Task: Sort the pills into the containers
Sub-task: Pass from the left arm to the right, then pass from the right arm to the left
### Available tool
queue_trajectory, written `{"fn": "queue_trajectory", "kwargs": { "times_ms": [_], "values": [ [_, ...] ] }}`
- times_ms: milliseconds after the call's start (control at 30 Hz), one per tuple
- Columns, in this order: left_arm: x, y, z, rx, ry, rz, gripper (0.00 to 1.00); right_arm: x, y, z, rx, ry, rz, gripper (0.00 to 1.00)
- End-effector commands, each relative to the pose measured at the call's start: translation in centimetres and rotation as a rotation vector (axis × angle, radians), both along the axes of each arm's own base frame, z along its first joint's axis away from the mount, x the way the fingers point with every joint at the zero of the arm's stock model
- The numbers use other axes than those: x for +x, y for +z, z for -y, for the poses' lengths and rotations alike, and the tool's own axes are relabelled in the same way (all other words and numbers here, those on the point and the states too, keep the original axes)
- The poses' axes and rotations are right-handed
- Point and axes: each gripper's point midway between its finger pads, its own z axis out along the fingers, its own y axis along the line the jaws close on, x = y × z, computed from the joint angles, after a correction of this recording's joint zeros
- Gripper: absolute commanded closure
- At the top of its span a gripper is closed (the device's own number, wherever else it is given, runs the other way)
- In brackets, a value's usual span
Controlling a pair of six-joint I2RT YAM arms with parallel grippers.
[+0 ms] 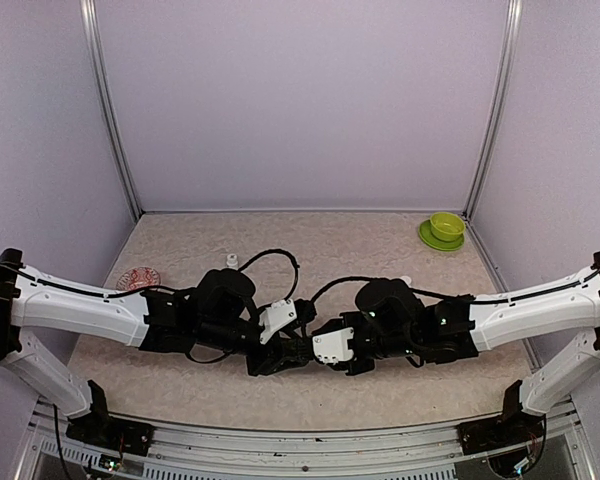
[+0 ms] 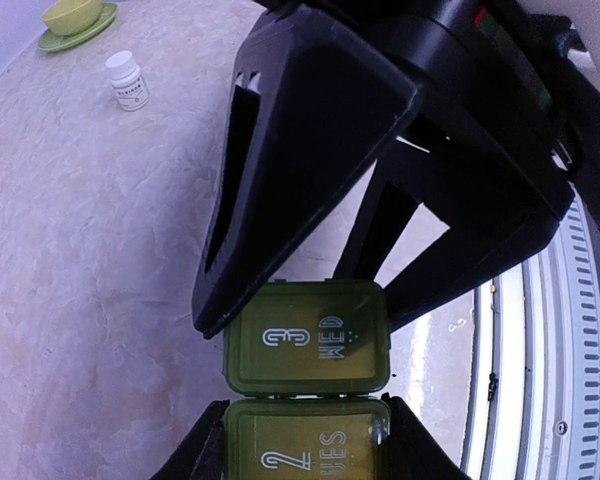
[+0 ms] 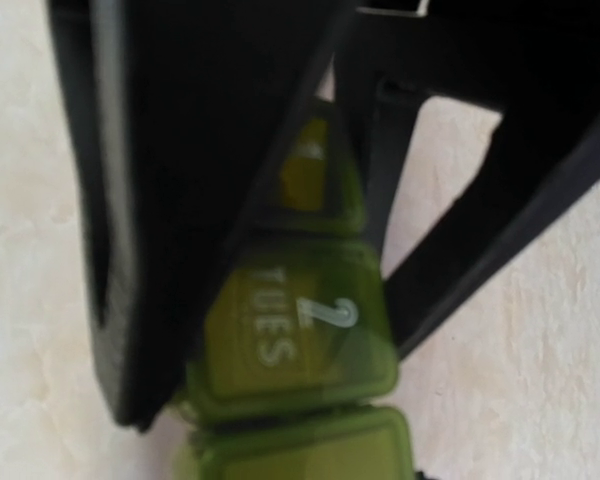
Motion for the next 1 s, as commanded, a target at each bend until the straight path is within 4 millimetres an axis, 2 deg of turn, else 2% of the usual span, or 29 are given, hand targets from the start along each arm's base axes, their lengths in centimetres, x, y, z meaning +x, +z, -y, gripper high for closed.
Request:
{"fn": "queue_trajectory", "kwargs": {
  "times_ms": [0,133,300,367,633,900,967],
  "values": [
    [-0.5,1.4,0.9,-0.050,-0.031,0.012,0.65,0.9,1.8,-0.5,0.065,-0.049,0.015,0.73],
    [-0.4,1.7,0.6,-0.058,-0.017,0.020,0.48,1.0,2.1,-0.4,0.083,-0.061,0.026,0.75],
    [-0.3,1.8,0.3,-0.062,-0.002,0.032,0.33,1.1,2.9,0.0,0.106,-0.073,0.038,0.76],
    [-0.1,1.8,0.2,-0.059,0.008,0.039,0.30,1.0,3.0,0.2,0.109,-0.068,0.041,0.76],
    [0.3,1.9,-0.5,-0.054,0.040,0.064,0.32,0.5,3.3,0.7,0.123,-0.053,0.042,0.76],
    [0.0,2.2,-0.3,-0.078,0.025,0.061,0.49,0.0,3.5,0.6,0.131,-0.033,0.028,0.76],
    [0.0,2.2,-0.3,-0.083,0.022,0.059,0.50,-0.1,3.4,0.6,0.129,-0.028,0.024,0.76]
  ]
}}
